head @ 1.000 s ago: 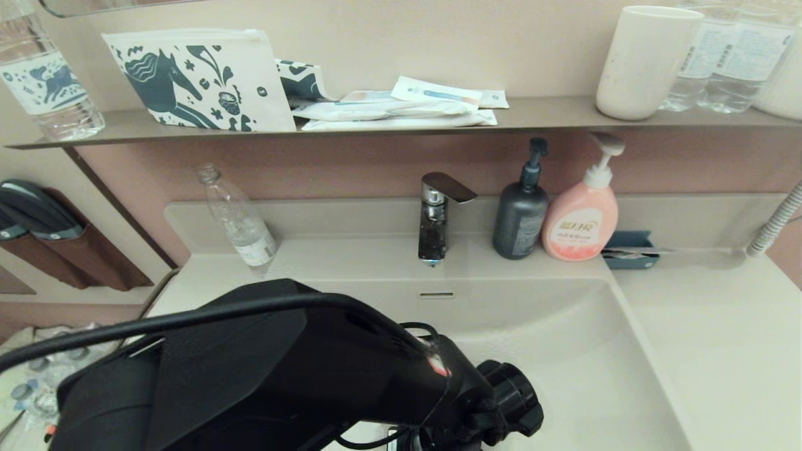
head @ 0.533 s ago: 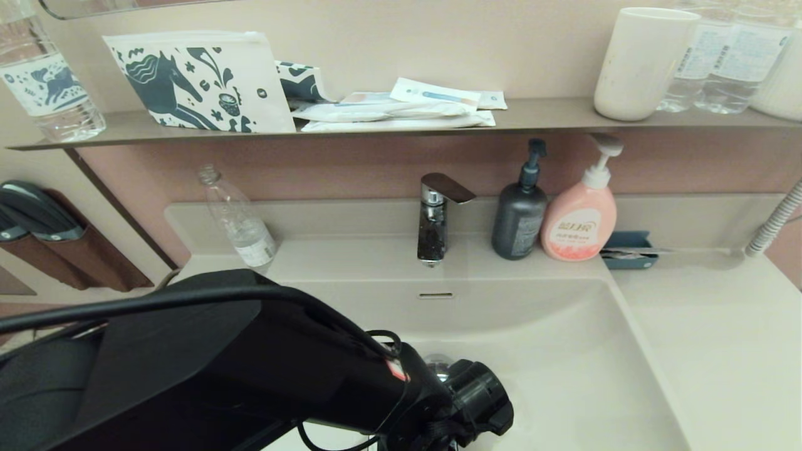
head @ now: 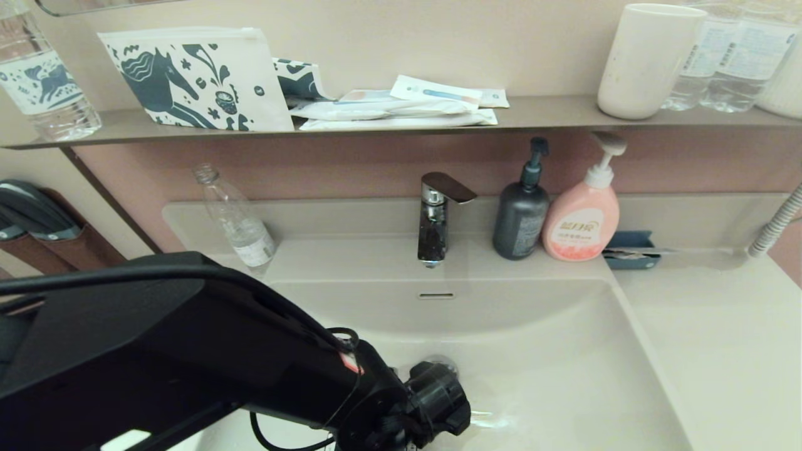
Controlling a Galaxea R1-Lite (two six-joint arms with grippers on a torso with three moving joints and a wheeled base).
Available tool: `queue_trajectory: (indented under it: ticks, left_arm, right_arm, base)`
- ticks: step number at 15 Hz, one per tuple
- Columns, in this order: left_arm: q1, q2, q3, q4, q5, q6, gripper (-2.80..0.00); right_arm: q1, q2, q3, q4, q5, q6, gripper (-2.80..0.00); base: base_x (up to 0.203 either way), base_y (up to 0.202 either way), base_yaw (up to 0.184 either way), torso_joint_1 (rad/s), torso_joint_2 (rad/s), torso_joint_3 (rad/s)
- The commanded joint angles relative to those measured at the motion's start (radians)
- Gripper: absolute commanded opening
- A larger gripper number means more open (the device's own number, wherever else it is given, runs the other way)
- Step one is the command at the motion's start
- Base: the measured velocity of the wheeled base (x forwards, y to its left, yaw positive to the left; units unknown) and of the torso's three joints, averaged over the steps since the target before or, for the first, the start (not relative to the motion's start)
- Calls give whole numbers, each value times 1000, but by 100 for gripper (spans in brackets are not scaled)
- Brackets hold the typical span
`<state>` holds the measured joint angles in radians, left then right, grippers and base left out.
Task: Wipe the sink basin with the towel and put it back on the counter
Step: Wipe the sink
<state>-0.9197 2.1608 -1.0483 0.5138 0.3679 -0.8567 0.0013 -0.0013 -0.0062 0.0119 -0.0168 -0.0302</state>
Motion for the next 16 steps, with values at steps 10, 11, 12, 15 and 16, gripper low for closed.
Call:
queue_trajectory:
  ticks: [10,11,12,15,16]
  left_arm:
    - [147,-121,81,-162,129,257,-280]
    - [154,-122,91,-188,131,269,-280]
    - [160,-120,106,-234,136,284,-280]
    - [191,-103,194,-472,169,373,-280]
    - [202,-100,244,-593,173,427,-280]
  right_arm:
    - [0,1,0,0,0,0,-280]
    - [0,1,0,0,0,0,-280]
    - [0,1,0,0,0,0,-280]
    - [0,1,0,0,0,0,-280]
    - [0,1,0,0,0,0,-280]
  base:
    - [0,0,0,0,0,0]
    - [0,0,0,0,0,0]
    - [0,0,0,0,0,0]
    - [0,0,0,0,0,0]
    - [0,0,0,0,0,0]
